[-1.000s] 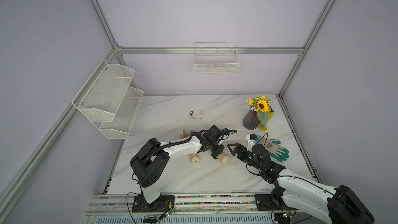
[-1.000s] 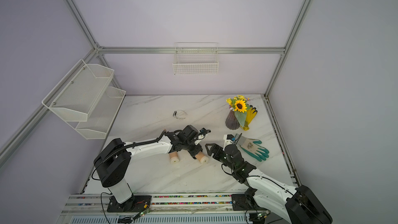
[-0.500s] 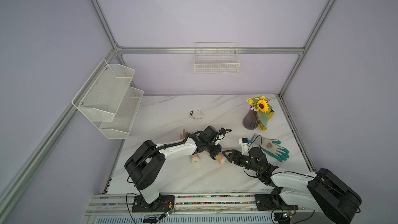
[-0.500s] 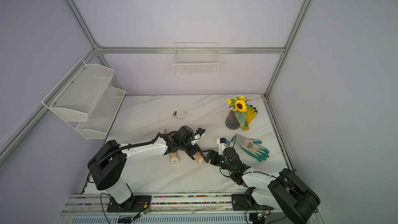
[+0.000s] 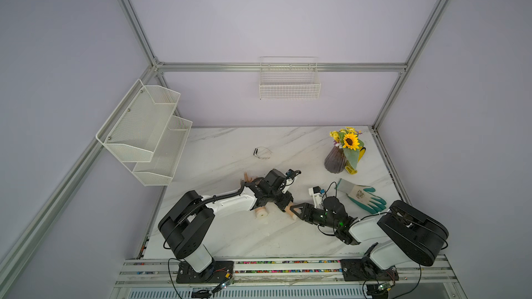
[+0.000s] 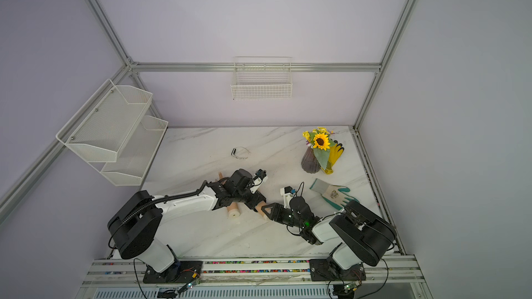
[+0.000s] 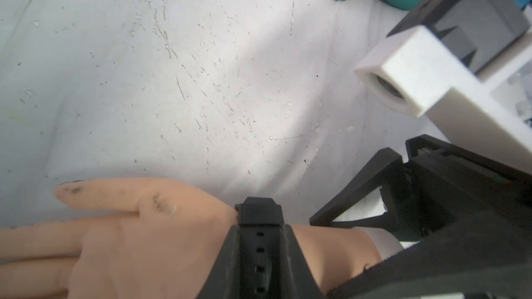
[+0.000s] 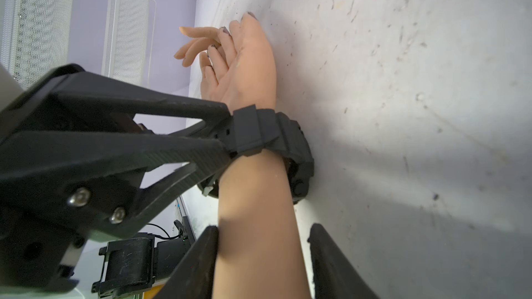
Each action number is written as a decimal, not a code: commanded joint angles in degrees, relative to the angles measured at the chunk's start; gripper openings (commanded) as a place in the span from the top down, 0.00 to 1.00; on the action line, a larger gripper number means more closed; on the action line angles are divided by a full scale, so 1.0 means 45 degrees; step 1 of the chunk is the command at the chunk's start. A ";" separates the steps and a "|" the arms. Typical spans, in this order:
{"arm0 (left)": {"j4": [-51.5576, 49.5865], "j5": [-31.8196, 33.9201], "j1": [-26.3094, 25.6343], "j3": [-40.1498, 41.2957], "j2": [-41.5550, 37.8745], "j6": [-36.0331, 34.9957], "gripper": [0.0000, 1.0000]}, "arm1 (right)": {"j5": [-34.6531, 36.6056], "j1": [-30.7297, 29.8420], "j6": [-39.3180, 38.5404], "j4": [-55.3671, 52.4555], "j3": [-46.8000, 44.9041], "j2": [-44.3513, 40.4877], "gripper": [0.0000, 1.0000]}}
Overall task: Take off the watch
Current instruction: Adjust the hand at the center of the board.
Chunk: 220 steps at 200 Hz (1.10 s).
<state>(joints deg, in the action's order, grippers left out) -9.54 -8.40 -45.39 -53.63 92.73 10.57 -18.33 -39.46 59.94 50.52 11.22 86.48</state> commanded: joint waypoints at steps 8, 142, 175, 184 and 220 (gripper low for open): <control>0.1427 0.0070 0.0257 0.0179 -0.0960 0.0744 1.00 | 0.1759 0.0050 0.1459 -0.1568 -0.0220 0.0130 0.62; 0.2340 0.0443 0.0578 0.1094 -0.1738 0.0966 0.81 | 0.2393 0.0039 0.1704 -0.3086 0.0546 0.0184 0.49; 0.2817 0.0163 0.0588 0.1260 -0.1777 0.1080 0.64 | 0.3013 0.0057 0.0867 -0.4497 0.1081 -0.1089 0.32; 0.2951 0.0186 0.0590 0.1323 -0.1853 0.1108 0.61 | 0.3292 0.0053 0.0664 -0.4991 0.1233 -0.1468 0.29; 0.3552 0.0506 0.0585 0.1814 -0.2510 0.1149 0.55 | 0.4800 0.0050 0.0104 -0.6645 0.1782 -0.3374 0.20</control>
<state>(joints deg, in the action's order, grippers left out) 1.65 -6.79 -43.11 -46.46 85.08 14.72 -3.64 -39.48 63.68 28.73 16.99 76.40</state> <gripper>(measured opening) 0.441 0.788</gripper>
